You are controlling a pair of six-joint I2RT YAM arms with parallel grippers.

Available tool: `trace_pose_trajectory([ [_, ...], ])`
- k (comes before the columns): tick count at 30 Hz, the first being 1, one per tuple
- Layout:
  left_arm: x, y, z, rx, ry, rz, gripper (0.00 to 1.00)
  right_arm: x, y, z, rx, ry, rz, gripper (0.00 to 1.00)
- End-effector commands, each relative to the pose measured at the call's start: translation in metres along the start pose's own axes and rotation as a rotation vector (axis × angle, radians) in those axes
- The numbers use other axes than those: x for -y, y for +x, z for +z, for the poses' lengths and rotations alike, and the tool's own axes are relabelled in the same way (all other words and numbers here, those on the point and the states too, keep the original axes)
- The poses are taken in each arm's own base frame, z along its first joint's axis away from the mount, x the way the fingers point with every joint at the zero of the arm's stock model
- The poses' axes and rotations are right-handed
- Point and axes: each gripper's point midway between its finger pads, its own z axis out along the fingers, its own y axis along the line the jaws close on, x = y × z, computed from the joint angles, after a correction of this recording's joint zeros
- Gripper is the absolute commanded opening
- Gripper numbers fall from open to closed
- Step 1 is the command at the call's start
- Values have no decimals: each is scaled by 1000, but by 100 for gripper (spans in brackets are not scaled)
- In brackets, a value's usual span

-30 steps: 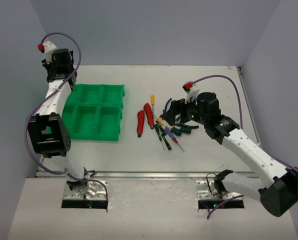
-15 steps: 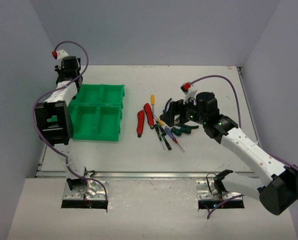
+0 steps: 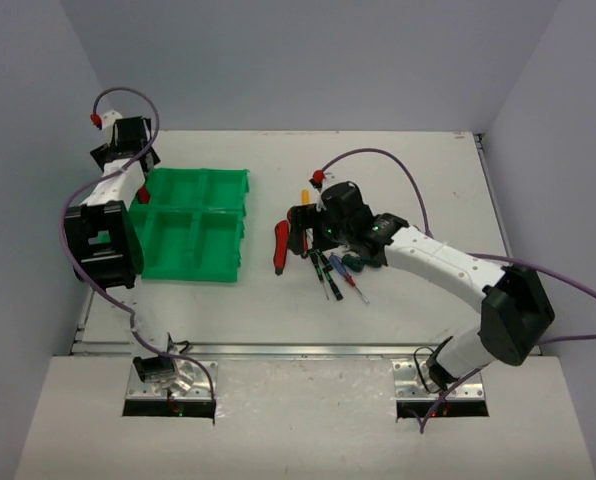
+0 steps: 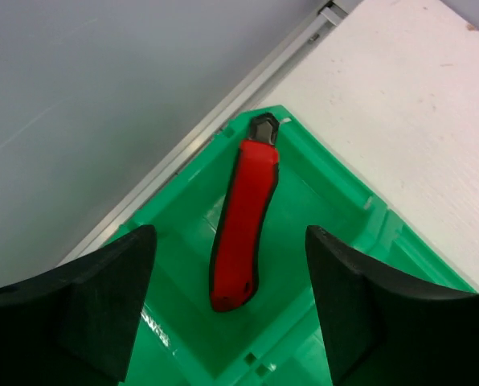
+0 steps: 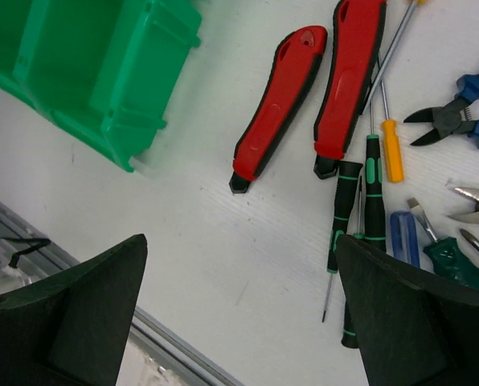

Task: Sort the tools into containers

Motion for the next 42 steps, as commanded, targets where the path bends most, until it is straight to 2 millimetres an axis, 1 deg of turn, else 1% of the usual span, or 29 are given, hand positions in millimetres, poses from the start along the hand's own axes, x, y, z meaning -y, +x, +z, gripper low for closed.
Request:
trace_pose_trajectory([
  [1,0,-75,-65,113,126,-184,91,-14,-15,14,50,99,95,99],
  [3,-4,-81,-82,122,154,-212,97,-30,-22,23,70,107,62,99],
  [5,-8,-87,-104,122,192,-251,100,-37,-19,36,49,170,47,99],
  [6,-11,-89,-117,119,211,-282,100,-36,-15,43,28,209,45,99],
  [8,-20,-89,-147,116,256,-336,100,-23,2,60,-13,320,37,99],
  [9,-23,-90,-159,120,280,-378,100,-21,3,64,-10,342,39,99],
  [10,-29,-99,-178,157,312,-413,100,-22,5,68,-11,349,45,99],
  [11,-31,-91,-182,149,324,-439,100,-19,10,74,-21,366,48,99],
  [13,-33,-86,-199,148,377,-471,100,-13,20,84,-34,396,58,98],
  [15,-29,-83,-223,145,481,-494,100,-12,29,96,-44,391,68,91],
  [16,-27,-76,-230,132,521,-489,100,-13,27,99,-36,383,66,87],
  [17,-28,-76,-247,147,583,-495,100,-11,31,109,-47,398,58,84],
  [18,-26,-70,-252,140,611,-491,100,-12,29,112,-50,403,55,83],
  [20,-27,-55,-257,122,639,-480,100,0,37,123,-77,470,31,83],
  [22,-30,-37,-259,106,653,-459,100,-1,38,131,-88,467,27,81],
  [25,-32,-14,-258,81,663,-423,100,7,53,150,-121,486,26,75],
  [26,-32,-5,-253,67,653,-405,100,9,56,152,-129,489,30,69],
  [28,-26,10,-253,27,691,-367,100,15,66,158,-155,498,45,57],
  [29,-24,15,-253,12,705,-356,100,17,69,159,-161,501,57,53],
  [31,-14,28,-254,-29,761,-327,100,18,73,160,-160,487,69,49],
  [32,-9,35,-253,-54,783,-316,100,19,75,158,-158,479,70,43],
  [34,0,50,-253,-109,828,-301,100,19,77,153,-153,463,65,25],
  [35,5,57,-254,-137,857,-299,100,17,75,152,-146,452,60,11],
  [36,9,60,-258,-152,886,-298,100,14,69,142,-129,437,55,7],
  [38,22,60,-270,-148,980,-288,100,5,55,130,-92,376,12,3],
  [39,33,68,-285,-175,1048,-265,100,1,51,124,-64,338,-2,2],
  [40,46,72,-298,-190,1102,-241,100,-14,29,111,-4,264,-24,1],
  [41,55,76,-308,-202,1137,-221,100,-21,20,98,28,218,-41,0],
  [42,63,79,-316,-214,1163,-202,100,-23,19,87,43,188,-56,0],
])
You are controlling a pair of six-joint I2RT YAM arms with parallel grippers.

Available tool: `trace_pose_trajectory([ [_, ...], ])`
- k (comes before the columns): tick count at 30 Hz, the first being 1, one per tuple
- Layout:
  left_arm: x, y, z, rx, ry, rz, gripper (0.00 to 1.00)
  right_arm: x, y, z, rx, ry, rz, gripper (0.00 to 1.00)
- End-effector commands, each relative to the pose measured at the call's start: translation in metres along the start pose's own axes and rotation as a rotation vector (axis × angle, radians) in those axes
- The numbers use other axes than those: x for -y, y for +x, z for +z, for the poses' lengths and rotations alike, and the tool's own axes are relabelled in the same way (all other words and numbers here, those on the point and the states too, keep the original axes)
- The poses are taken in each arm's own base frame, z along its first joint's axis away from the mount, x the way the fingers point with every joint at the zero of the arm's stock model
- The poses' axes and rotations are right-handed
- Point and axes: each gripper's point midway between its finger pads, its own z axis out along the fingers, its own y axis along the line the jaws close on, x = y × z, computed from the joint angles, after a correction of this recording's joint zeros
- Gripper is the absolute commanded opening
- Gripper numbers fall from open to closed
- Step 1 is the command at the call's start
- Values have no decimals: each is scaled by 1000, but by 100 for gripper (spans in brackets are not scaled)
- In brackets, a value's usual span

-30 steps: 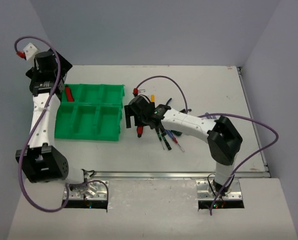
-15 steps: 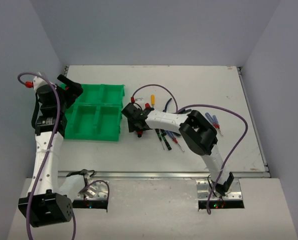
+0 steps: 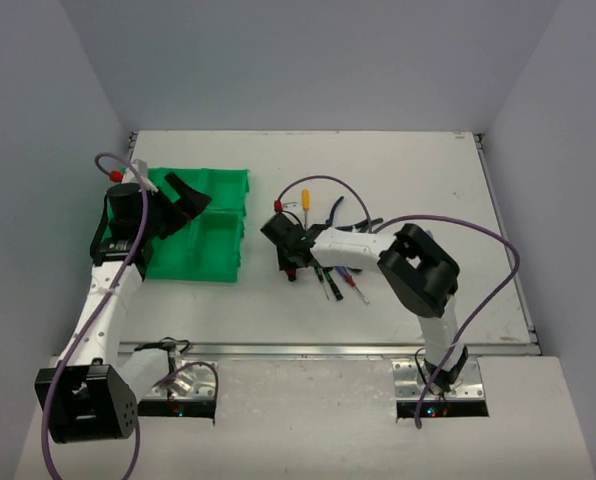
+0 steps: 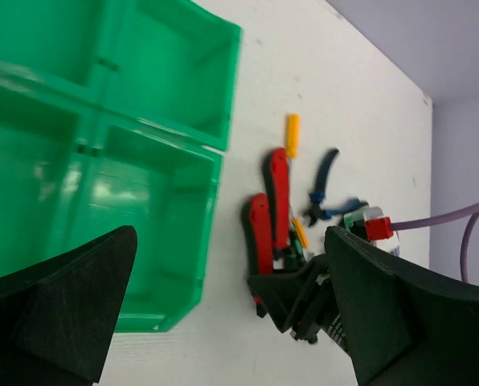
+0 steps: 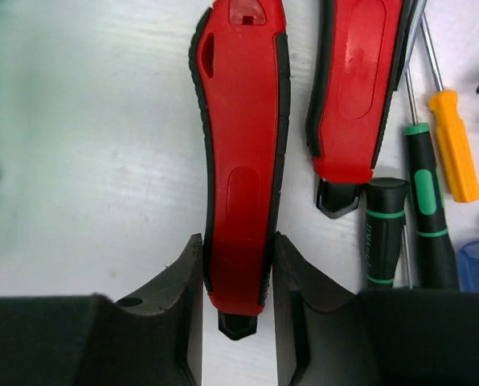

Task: Sort the tools into containers

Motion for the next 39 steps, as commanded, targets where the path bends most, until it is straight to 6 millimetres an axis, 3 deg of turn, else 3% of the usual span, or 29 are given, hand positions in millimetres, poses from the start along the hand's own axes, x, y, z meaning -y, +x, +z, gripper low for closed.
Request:
trace_pose_trajectory([
  [1,78,23,4,-84,275,90,100,-23,-70,-80,259,-250,-25,0],
  [2,85,32,7,-114,293,97,100,-25,-78,-98,295,-306,-33,0],
  [4,98,40,7,-138,337,98,100,-30,-76,-106,306,-366,-52,0],
  [7,120,61,11,-195,409,81,100,-47,-83,-153,426,-582,-100,0],
  [10,135,66,13,-204,452,71,100,-50,-92,-181,503,-667,-93,0],
  [14,158,74,12,-236,536,32,94,-55,-97,-197,538,-722,-104,0],
  [17,167,78,13,-250,555,26,67,-58,-102,-204,555,-743,-98,0],
  [18,169,80,12,-257,560,24,66,-59,-103,-206,558,-744,-98,0],
  [20,175,85,10,-276,580,31,25,-60,-108,-207,566,-741,-97,0],
  [22,176,84,8,-274,582,35,2,-59,-113,-206,566,-724,-88,1],
  [23,176,82,8,-268,576,39,0,-57,-116,-205,569,-716,-80,9],
  [24,177,75,10,-236,562,60,0,-56,-117,-204,564,-710,-69,47],
  [25,171,73,13,-230,514,73,0,-53,-118,-202,556,-704,-60,75],
  [26,157,59,22,-179,391,104,0,-47,-118,-199,536,-686,-48,93],
  [27,152,36,28,-91,312,134,0,-40,-118,-195,516,-665,-36,99],
  [29,113,5,38,-3,64,160,0,-22,-115,-186,464,-613,0,99],
  [31,40,-70,47,158,-243,133,0,21,-114,-176,410,-526,97,99],
  [33,3,-115,43,245,-407,133,0,40,-101,-170,371,-495,118,99],
  [35,-51,-177,26,381,-653,107,0,64,-92,-168,379,-453,120,99],
  [37,-85,-214,16,477,-812,114,2,71,-85,-173,391,-449,115,99],
  [39,-109,-234,27,495,-858,134,2,71,-72,-177,375,-478,105,99],
])
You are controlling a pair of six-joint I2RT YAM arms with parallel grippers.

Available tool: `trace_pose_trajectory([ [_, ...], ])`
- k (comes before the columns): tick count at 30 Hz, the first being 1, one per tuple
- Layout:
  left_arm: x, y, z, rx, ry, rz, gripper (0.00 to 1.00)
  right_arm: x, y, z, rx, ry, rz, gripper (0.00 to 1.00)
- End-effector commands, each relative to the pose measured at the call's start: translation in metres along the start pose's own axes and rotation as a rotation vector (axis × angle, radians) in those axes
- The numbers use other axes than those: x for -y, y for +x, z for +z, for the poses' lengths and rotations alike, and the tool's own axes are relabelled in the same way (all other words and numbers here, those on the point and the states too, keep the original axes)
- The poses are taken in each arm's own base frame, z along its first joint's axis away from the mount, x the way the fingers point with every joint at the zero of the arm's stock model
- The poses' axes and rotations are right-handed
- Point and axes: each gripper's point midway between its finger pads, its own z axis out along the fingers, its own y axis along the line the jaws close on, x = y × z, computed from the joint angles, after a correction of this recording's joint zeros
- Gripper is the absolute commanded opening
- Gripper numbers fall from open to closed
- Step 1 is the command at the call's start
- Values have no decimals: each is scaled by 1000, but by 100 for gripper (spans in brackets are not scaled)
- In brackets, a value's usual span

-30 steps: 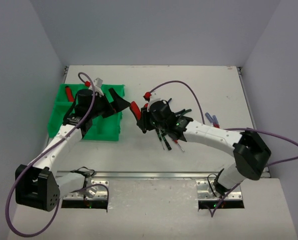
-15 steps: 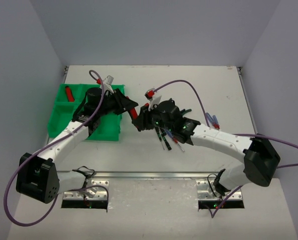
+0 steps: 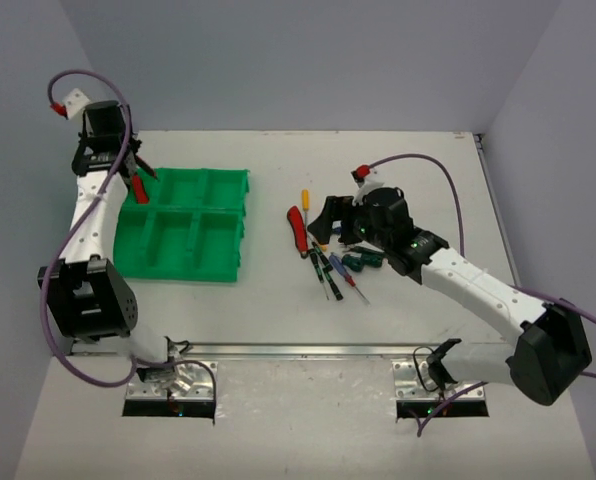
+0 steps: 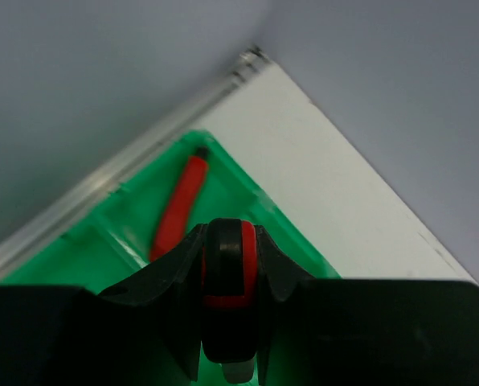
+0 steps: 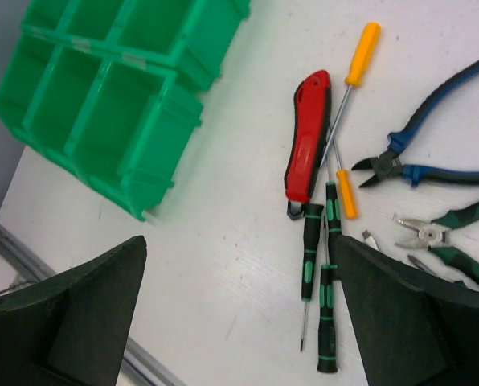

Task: Sort the tools into containers

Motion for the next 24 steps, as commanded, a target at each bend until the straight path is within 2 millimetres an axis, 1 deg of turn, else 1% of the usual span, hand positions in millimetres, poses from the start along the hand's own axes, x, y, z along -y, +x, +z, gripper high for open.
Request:
trace_pose_trajectory([
  [1,-64,-44,41,131,-291,113,0,-8,18,-21,-33,-67,-4,99],
  [2,-67,-52,55,144,-292,120,0,-11,24,-25,-49,-94,-3,99],
  [3,-66,-60,61,168,-290,121,0,-12,27,-27,-54,-101,0,99],
  [4,-68,-55,68,159,-298,128,0,-13,28,-28,-57,-107,2,99],
  [5,-62,-50,83,154,-262,155,0,-14,29,-29,-61,-117,1,99],
  [8,-53,-24,120,81,-206,213,0,-19,24,-32,-55,-133,-9,99],
  [9,-52,-19,127,62,-200,219,0,-20,24,-32,-54,-140,-17,99],
  [11,-49,-19,133,47,-199,223,0,-19,26,-31,-58,-144,-27,99],
  [12,-53,-10,142,24,-213,225,0,-18,28,-30,-63,-146,-38,99],
  [13,-54,-10,143,26,-222,227,0,-18,29,-30,-65,-144,-39,99],
  [16,-66,6,151,-9,-268,249,1,-11,32,-26,-68,-115,-48,99],
  [19,-75,18,152,-45,-293,257,11,-8,33,-24,-69,-103,-54,99],
  [21,-76,26,151,-77,-292,252,20,-5,31,-21,-66,-84,-55,99],
  [23,-76,28,147,-100,-295,227,25,2,29,-14,-72,-38,-56,99],
  [24,-72,28,144,-104,-280,204,33,7,29,-9,-85,-4,-58,99],
])
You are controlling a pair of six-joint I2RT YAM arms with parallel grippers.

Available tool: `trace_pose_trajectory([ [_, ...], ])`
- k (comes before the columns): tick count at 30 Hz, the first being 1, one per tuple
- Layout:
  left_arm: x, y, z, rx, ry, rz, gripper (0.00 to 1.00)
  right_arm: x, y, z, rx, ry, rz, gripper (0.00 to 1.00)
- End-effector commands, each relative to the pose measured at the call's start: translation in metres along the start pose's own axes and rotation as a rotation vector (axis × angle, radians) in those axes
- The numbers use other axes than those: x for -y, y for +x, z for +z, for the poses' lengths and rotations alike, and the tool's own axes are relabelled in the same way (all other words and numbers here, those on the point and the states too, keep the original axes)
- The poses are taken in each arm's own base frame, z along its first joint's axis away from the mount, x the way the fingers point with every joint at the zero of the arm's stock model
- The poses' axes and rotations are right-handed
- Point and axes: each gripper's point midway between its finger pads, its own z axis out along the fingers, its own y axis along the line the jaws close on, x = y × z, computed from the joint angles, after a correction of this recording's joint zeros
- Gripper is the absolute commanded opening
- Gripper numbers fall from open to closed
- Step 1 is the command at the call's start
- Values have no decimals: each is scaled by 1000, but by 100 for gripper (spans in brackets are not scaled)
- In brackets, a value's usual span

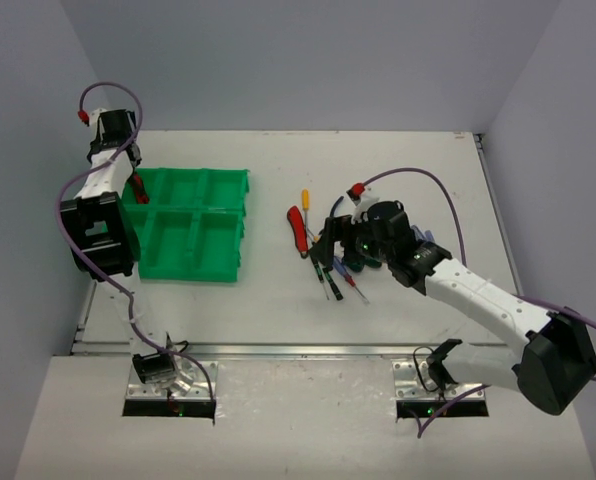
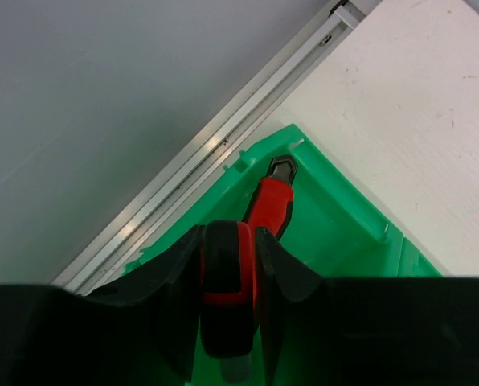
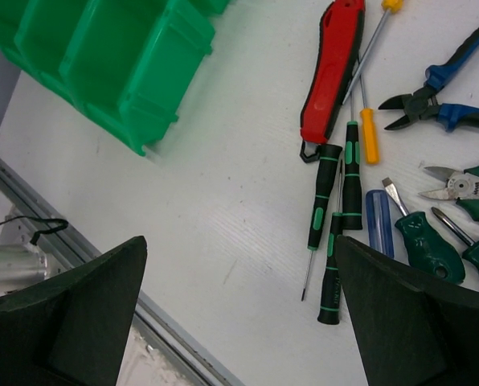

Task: Sort the tools into containers

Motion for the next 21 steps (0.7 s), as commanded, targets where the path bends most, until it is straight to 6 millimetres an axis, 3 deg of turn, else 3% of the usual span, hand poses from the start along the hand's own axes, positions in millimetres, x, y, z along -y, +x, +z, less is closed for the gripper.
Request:
trace_pose_trajectory([
  [1,9,-31,-23,41,61,-99,39,13,-17,15,11,99,-25,99],
  [4,19,-36,-38,30,135,-150,56,30,-13,39,-45,188,-21,99],
  [6,22,-46,-55,26,172,-200,75,42,-5,61,-133,251,-14,99],
  [7,19,-53,-67,39,183,-216,79,36,-22,69,-126,252,-15,99],
  [9,14,-60,-83,56,194,-251,86,39,-18,89,-176,289,-14,99],
  [13,8,-82,-139,123,303,-355,94,51,-17,120,-212,408,-33,99],
  [16,5,-79,-201,163,480,-439,100,60,-9,143,-245,441,-35,88],
  [17,0,-92,-231,232,549,-467,100,62,-7,147,-254,444,-40,84],
  [18,5,-69,-220,171,553,-456,100,65,-3,151,-268,448,-50,78],
  [19,0,-59,-239,186,608,-474,100,66,2,155,-282,451,-62,70],
  [21,-9,-45,-261,233,670,-474,100,69,12,164,-304,459,-93,62],
])
